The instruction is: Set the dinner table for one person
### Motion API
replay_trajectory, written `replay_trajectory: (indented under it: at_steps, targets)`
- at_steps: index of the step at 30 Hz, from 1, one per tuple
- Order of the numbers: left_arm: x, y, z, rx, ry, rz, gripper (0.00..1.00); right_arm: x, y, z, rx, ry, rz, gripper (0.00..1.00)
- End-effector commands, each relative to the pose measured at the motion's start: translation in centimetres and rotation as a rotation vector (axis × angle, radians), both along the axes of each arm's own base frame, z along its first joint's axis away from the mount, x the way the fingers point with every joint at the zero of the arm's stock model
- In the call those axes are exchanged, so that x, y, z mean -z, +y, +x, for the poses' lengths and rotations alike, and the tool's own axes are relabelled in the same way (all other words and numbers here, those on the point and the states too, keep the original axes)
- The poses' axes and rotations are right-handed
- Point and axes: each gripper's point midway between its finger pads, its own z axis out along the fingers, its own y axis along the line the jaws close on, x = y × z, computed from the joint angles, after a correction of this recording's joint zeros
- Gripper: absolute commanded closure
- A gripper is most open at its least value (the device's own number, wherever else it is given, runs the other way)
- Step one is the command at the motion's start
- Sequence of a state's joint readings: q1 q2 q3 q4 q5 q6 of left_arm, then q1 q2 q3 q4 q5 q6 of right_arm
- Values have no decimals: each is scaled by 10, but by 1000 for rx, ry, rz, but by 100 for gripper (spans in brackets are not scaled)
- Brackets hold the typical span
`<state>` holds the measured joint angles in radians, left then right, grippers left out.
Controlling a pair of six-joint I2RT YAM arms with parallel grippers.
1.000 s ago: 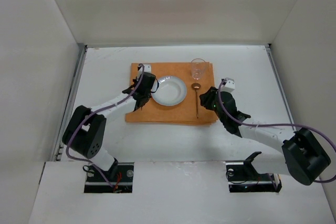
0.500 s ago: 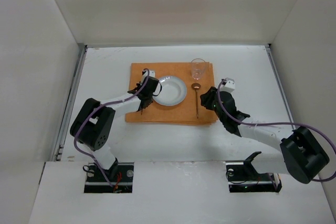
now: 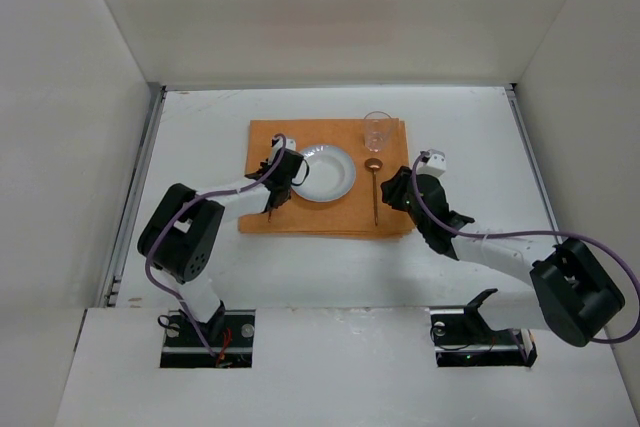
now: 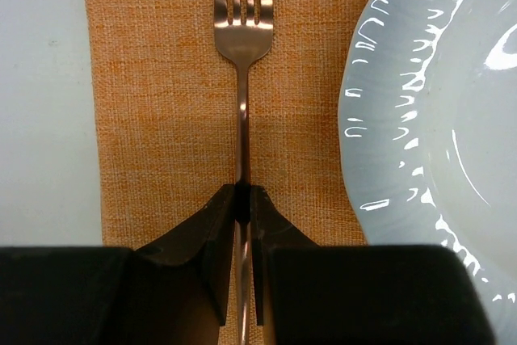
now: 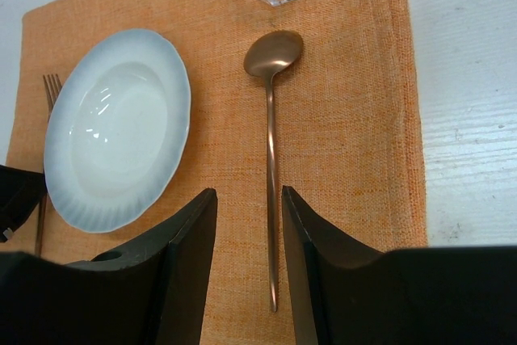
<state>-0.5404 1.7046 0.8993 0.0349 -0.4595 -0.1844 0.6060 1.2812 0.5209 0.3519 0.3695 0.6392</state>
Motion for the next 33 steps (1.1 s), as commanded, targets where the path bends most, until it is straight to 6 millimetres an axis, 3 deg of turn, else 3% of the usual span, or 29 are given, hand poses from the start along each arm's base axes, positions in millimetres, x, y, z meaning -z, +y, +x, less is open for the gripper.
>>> replay_trajectory:
  at_steps: [1,6,11,14,18,20,22,25,27,29,33]
  targets:
    - [-13,-2,11,-12,-31,-19,89,-22,4,9,1,-67,35,56]
    - [-13,4,8,-35,-31,-2,79,-19,6,9,-8,-59,38,56]
    - [-29,3,7,-48,-73,-29,71,-19,6,9,-9,-58,40,55]
    - [-56,5,10,-75,-139,-85,66,-21,2,9,10,-68,35,55]
    - [-108,12,7,-131,-287,-219,62,-25,0,8,13,-78,41,59]
    - [-130,20,2,-167,-359,-296,60,-26,-4,8,28,-89,49,69]
    - [-141,34,-6,-220,-406,-351,60,-29,-12,8,50,-98,78,84]
    - [-135,62,-22,-349,-441,-429,60,-35,-32,5,114,-123,132,91]
    - [-111,95,-38,-505,-428,-478,59,-37,-51,5,172,-137,199,91]
    - [-88,118,-54,-623,-406,-504,57,-38,-62,4,197,-142,253,86]
    - [-48,149,-86,-808,-377,-573,54,-34,-87,4,277,-160,307,61]
